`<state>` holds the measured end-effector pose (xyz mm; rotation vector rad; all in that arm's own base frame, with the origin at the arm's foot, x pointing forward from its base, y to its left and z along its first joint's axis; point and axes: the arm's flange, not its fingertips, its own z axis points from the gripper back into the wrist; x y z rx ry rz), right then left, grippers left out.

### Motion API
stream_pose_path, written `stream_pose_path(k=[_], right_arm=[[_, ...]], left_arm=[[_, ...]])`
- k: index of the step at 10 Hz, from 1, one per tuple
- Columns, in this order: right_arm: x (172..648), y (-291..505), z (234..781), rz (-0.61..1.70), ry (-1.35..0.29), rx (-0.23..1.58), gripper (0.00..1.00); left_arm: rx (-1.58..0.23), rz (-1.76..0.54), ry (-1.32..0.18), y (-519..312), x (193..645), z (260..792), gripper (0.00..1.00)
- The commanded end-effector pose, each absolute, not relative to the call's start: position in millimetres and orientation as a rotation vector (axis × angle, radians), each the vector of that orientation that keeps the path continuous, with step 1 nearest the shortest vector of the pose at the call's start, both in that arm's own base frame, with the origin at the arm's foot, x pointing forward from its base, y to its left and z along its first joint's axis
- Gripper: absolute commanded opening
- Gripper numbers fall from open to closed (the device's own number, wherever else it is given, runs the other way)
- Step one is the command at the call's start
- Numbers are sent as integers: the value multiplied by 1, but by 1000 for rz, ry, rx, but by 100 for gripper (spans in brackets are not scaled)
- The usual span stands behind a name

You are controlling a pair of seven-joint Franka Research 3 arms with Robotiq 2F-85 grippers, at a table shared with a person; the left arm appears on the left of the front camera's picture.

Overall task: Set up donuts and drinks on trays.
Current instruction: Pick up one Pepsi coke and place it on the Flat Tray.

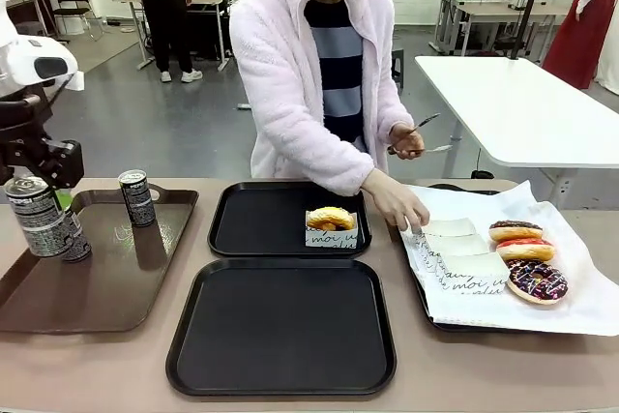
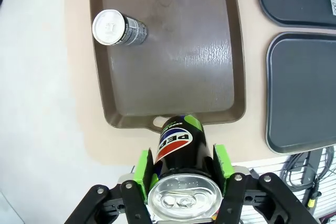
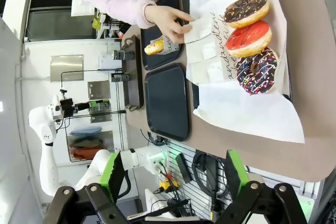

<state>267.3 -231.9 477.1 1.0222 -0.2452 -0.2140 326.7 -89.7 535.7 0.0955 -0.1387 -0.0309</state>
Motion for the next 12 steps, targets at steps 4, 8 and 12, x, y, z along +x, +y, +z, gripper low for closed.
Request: stream_pose_path(k=[4, 8, 12], right_arm=[[268, -232, 476, -204, -257, 1041, 100], [268, -232, 476, -204, -257, 1041, 100], [268, -232, 476, -204, -257, 1041, 100]], left_arm=[[100, -37, -128, -93, 331, 529, 58], [-113, -218, -134, -155, 328, 559, 58], [-101, -268, 7, -227, 342, 551, 58]])
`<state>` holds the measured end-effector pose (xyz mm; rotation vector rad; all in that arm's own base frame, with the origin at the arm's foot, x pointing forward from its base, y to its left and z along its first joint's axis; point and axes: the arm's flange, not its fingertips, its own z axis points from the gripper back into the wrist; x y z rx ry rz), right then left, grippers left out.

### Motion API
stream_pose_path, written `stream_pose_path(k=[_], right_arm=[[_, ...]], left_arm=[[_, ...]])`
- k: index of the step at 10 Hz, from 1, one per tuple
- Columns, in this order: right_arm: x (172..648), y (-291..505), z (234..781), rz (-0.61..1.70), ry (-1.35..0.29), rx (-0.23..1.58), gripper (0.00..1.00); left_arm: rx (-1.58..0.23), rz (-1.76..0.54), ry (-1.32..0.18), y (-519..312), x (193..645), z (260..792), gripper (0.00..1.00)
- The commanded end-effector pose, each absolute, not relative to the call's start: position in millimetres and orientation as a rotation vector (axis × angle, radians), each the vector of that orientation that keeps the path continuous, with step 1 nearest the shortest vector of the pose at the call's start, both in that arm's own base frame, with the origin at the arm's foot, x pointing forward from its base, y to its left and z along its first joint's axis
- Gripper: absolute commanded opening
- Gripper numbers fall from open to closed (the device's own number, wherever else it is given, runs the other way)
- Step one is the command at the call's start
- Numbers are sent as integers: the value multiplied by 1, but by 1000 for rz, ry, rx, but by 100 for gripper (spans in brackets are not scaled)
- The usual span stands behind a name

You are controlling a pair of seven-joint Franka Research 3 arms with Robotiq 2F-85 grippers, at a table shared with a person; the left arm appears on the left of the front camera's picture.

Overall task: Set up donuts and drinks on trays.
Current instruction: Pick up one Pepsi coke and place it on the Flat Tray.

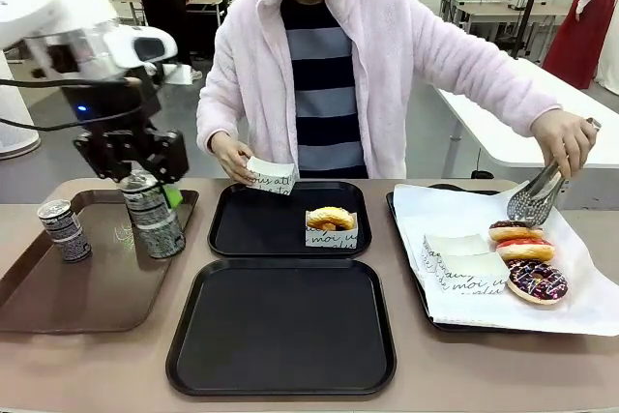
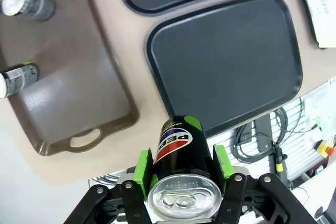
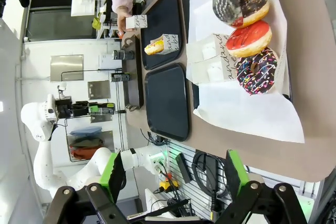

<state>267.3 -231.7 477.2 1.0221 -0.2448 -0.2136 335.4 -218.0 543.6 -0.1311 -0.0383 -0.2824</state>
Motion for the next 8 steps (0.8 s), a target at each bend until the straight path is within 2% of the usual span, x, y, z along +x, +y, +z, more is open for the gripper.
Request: stream_pose_path(k=[1, 2, 6, 8], right_arm=[[268, -232, 476, -204, -257, 1041, 100], [268, -232, 476, -204, -257, 1041, 100], [268, -232, 476, -204, -257, 1041, 100], [268, -232, 476, -204, -257, 1041, 100]], left_arm=[[-5, -271, 60, -222, 330, 549, 58], [-131, -282, -38, -218, 335, 544, 58], [-103, -278, -5, -224, 336, 541, 58], [-173, -268, 2, -269, 387, 541, 58]])
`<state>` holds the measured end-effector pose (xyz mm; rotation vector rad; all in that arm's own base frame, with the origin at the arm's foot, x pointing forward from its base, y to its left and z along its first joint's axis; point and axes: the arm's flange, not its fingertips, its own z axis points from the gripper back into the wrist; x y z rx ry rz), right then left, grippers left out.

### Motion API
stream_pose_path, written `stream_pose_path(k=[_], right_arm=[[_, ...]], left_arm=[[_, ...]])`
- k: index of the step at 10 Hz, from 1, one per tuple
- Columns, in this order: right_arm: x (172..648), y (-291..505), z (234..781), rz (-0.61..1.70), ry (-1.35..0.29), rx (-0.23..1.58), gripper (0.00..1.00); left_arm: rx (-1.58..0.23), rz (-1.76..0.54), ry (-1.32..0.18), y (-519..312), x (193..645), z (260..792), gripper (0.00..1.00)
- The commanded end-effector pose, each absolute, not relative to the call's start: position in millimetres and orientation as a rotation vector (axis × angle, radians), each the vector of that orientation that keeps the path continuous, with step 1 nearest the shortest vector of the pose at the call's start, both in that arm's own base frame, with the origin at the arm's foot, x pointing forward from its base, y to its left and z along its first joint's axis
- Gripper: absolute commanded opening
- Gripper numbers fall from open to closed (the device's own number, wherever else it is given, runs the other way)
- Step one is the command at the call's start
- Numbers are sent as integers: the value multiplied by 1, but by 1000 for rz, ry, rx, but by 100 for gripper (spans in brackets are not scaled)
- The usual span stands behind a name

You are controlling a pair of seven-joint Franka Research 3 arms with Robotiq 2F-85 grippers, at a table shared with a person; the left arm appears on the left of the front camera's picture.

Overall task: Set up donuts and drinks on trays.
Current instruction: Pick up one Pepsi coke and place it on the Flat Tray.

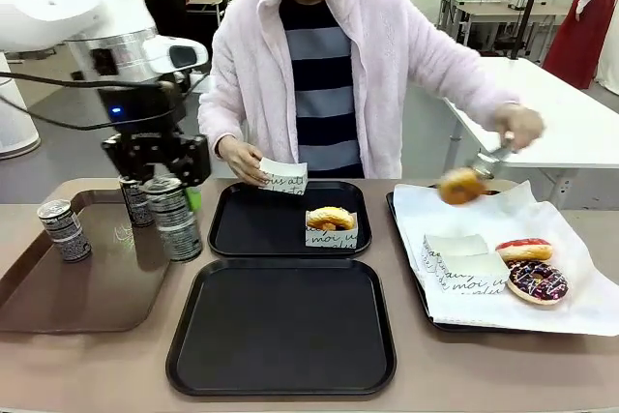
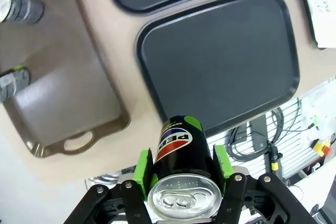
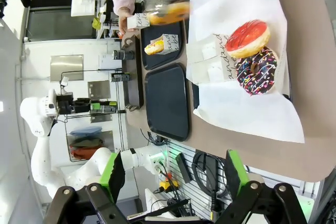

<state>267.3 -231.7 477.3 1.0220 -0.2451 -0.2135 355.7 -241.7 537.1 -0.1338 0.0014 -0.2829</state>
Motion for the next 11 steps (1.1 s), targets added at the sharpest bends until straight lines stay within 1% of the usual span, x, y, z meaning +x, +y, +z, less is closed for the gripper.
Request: stream_pose_path(k=[1, 2, 4, 7, 9, 10, 11], right_arm=[[268, -232, 476, -204, -257, 1041, 100], [268, -232, 476, -204, -257, 1041, 100], [268, -232, 476, -204, -257, 1041, 100], [268, -232, 476, -204, -257, 1041, 100], [268, -232, 476, -204, -257, 1041, 100], [268, -232, 476, -204, -257, 1041, 100], [268, -232, 476, -204, -257, 1041, 100]], left_arm=[[-160, -282, -32, -290, 403, 539, 58], [-144, -295, -56, -305, 415, 537, 58], [-129, -237, -114, -328, 453, 535, 58], [-94, -179, -161, -351, 497, 516, 58], [-68, -142, -160, -361, 513, 495, 58], [-66, -134, -125, -360, 514, 487, 58], [-73, -150, -132, -352, 505, 489, 58]])
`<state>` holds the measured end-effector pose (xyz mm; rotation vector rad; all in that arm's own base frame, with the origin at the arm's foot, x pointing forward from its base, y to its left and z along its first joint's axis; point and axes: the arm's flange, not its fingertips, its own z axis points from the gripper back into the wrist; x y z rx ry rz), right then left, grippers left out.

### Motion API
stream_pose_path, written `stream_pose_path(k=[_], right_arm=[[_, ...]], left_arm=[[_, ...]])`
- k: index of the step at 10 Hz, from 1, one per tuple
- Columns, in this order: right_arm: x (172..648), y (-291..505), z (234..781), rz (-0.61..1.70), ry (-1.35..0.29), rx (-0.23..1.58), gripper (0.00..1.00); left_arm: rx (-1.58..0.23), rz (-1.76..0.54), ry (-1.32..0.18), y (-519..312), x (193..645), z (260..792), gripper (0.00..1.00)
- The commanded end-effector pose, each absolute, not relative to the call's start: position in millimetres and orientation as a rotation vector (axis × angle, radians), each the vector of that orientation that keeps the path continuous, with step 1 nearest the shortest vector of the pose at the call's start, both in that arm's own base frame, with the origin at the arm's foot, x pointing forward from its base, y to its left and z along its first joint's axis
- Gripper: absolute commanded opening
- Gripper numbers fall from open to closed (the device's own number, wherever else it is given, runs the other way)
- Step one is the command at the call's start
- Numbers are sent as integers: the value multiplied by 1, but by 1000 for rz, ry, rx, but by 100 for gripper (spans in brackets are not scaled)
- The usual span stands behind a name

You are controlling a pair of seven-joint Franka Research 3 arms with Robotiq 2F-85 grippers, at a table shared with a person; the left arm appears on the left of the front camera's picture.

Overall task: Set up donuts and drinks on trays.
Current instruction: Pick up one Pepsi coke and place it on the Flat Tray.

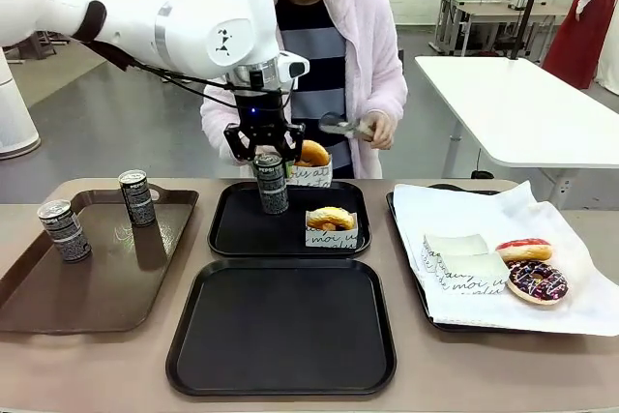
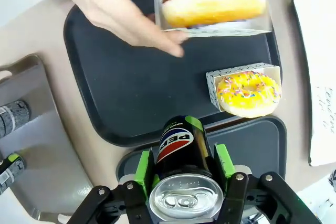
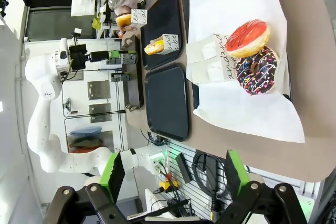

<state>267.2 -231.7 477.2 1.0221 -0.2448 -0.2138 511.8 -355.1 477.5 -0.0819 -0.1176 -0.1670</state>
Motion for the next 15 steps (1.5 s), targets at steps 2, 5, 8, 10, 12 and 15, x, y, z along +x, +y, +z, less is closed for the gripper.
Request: stream_pose_path(k=[2, 5, 8, 10, 12, 15], right_arm=[[268, -232, 476, -204, -257, 1041, 100], [268, -232, 476, -204, -257, 1041, 100], [268, -232, 476, -204, -257, 1041, 100], [268, -232, 476, -204, -257, 1041, 100], [268, -232, 476, -204, -257, 1041, 100], [268, -232, 476, -204, -257, 1041, 100]], left_arm=[[22, -80, -202, -343, 495, 488, 58], [-63, -258, -4, -304, 451, 504, 58], [43, -507, -15, -182, 324, 558, 58], [51, -447, -21, -198, 335, 549, 58], [17, -492, 71, -199, 333, 549, 58], [17, -492, 71, -199, 333, 549, 58]])
